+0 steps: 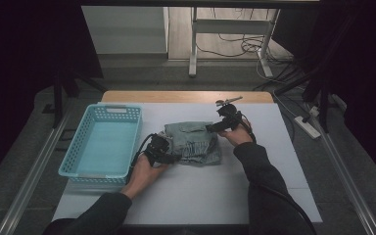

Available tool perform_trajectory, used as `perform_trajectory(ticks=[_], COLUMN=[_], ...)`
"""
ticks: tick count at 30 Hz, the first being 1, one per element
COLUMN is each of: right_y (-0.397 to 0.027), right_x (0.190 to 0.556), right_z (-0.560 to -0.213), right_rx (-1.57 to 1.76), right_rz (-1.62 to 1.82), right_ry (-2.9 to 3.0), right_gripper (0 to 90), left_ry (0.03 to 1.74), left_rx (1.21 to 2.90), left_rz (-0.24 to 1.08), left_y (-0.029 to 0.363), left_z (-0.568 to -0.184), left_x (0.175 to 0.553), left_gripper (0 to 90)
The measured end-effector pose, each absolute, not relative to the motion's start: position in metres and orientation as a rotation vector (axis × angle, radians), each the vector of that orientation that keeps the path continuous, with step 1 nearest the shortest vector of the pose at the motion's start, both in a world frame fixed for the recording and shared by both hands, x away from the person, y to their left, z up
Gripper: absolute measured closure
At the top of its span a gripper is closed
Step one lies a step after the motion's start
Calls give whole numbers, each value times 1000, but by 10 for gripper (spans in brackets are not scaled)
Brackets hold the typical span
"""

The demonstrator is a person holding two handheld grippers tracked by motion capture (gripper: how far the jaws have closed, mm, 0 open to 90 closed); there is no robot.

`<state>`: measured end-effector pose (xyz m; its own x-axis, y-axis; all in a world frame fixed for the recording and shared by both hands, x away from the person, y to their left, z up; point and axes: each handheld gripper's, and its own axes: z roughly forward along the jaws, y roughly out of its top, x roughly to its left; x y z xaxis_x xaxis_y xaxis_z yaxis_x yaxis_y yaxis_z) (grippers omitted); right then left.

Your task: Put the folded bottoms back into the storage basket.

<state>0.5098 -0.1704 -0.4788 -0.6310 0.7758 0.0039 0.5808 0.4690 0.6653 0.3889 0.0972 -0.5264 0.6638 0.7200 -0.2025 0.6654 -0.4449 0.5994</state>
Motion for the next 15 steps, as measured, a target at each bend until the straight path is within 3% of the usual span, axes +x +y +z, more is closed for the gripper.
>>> perform_trajectory(ticks=[11,15], right_y=[-175,-176], right_x=[520,520], right_z=[-508,-513], right_rx=[1249,1258], right_rz=[888,910], right_ry=[2488,2514], right_gripper=[16,68], left_ry=[1065,1065], left_rx=[2214,2221], left_rz=[107,111], left_y=[97,97], left_z=[-527,-527], left_x=[389,389], left_gripper=[458,451])
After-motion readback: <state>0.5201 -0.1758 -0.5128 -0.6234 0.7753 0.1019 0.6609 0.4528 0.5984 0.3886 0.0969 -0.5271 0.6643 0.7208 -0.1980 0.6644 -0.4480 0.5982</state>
